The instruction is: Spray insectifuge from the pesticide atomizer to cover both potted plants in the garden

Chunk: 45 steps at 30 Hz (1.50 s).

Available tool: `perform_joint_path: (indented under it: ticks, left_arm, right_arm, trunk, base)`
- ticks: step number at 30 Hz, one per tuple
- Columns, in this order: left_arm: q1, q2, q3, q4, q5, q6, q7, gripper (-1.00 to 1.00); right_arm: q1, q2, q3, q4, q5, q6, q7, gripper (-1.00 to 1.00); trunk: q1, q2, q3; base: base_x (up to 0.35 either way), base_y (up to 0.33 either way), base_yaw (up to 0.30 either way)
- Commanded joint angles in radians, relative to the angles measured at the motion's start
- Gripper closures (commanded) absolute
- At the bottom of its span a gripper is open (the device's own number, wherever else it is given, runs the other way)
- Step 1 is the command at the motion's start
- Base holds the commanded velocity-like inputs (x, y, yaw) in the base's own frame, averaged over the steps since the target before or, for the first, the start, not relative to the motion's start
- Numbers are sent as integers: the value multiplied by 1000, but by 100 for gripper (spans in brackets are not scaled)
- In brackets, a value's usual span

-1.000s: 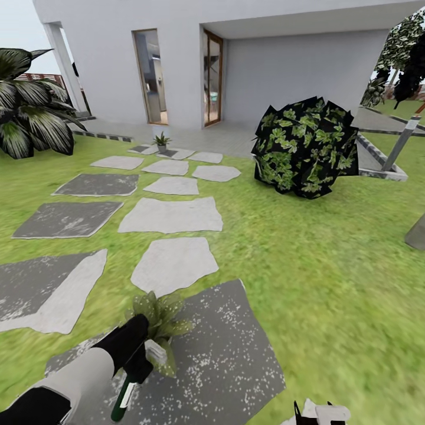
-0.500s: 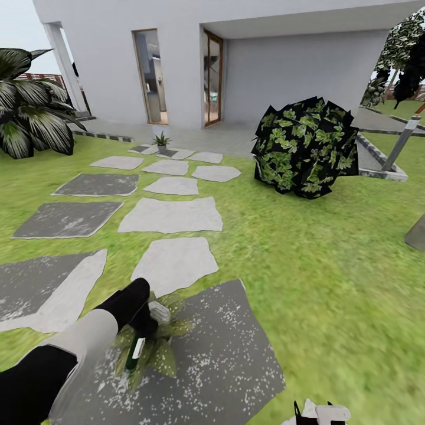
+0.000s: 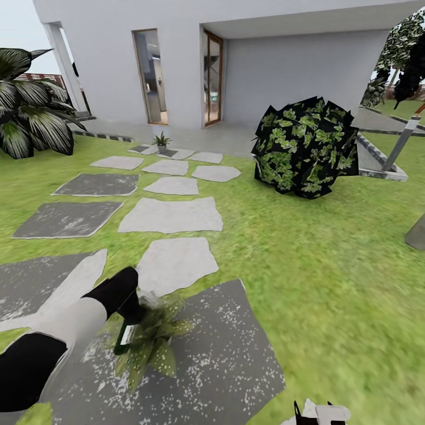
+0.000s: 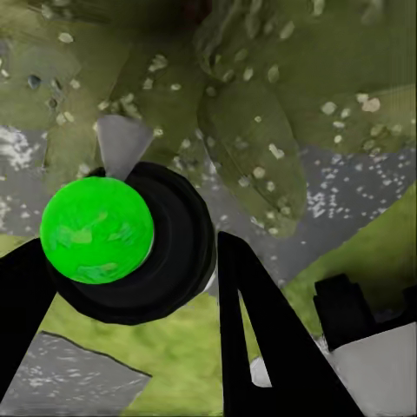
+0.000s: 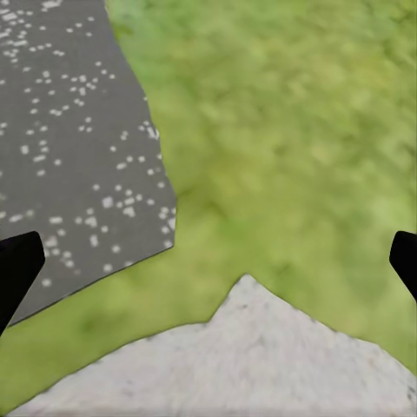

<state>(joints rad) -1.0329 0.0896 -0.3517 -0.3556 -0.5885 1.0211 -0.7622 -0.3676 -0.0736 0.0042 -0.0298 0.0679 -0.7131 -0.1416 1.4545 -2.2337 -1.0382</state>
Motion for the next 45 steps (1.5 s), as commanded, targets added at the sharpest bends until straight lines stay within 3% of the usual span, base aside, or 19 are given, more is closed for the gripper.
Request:
perform_joint_path:
  ticks: [1, 3, 7, 10, 14, 16, 23, 25, 27, 28, 30, 33, 35, 38, 41, 43, 45]
  left_arm:
    - [5, 8, -4, -2, -1, 3, -12, 100]
    - [9, 8, -14, -3, -3, 2, -14, 100]
    - [10, 3, -95, -4, -6, 2, -89, 100]
    - [11, 11, -124, -4, -7, 1, -118, 100]
    - [26, 69, -125, -6, -5, -9, -125, 100]
    - [71, 97, -119, -17, -6, -17, -124, 100]
    - [117, 104, -114, -22, -3, -114, -110, 100]
    - [145, 106, -108, -20, 1, -201, -109, 100]
    - [182, 138, -59, -19, 5, -374, -110, 100]
    - [188, 154, -14, -13, 14, -449, -114, 100]
    - [203, 175, 64, -7, 35, -554, -118, 100]
    - [246, 200, 158, -6, 58, -626, -120, 100]
    - [266, 205, 193, -6, 65, -668, -117, 100]
    - [282, 203, 234, -5, 97, -755, -114, 100]
    - [285, 197, 243, 1, 170, -802, -112, 100]
    - [285, 194, 245, 0, 238, -832, -109, 100]
    - [286, 174, 245, 7, 277, -887, -105, 100]
  right_arm:
    - [-1, 0, 0, 1, 7, -2, -7, -100]
    - [-1, 0, 0, 1, 7, -2, -7, -100]
    - [-1, 0, 0, 1, 7, -2, -7, -100]
    - [-1, 0, 0, 1, 7, -2, -7, -100]
    - [-1, 0, 0, 1, 7, -2, -7, -100]
    - [-1, 0, 0, 1, 7, -2, -7, -100]
    - [-1, 0, 0, 1, 6, -2, -7, -100]
    - [-1, 0, 0, 1, 5, -2, -7, -100]
    - [-1, 0, 0, 1, 5, -2, -7, -100]
    - [-1, 0, 0, 1, 5, -2, -7, -100]
    - [-1, 0, 0, 1, 6, -2, -7, -100]
    - [-1, 0, 0, 1, 6, -2, -7, -100]
    - [-1, 0, 0, 1, 6, -2, -7, -100]
    - [-1, 0, 0, 1, 6, -2, -7, -100]
    - [-1, 0, 0, 1, 5, -2, -8, -100]
    - [-1, 0, -1, 1, 3, -2, -9, -100]
    - [-1, 0, -6, -5, -2, -3, -12, -100]
  trunk:
    - [0, 0, -1]
    - [0, 0, -1]
    - [0, 0, -1]
    - [0, 0, -1]
    - [0, 0, -1]
    - [0, 0, -1]
    - [0, 0, -1]
    - [0, 0, -1]
    - [0, 0, -1]
    - [0, 0, -1]
    - [0, 0, -1]
    - [0, 0, -1]
    - [0, 0, -1]
    - [0, 0, -1]
    - [0, 0, -1]
    - [0, 0, -1]
    - [0, 0, -1]
  base:
    - [-36, 0, 0]
    - [-81, 0, 0]
    - [-269, 0, 0]
    - [-331, 0, 0]
    - [-337, 0, 0]
    - [-337, 0, 0]
    - [-337, 0, 0]
    - [-337, 0, 0]
    - [-337, 0, 0]
    - [-337, 0, 0]
    - [-337, 0, 0]
    - [-337, 0, 0]
    - [-337, 0, 0]
    - [-337, 0, 0]
    - [-337, 0, 0]
    - [-334, 0, 0]
    - [-196, 0, 0]
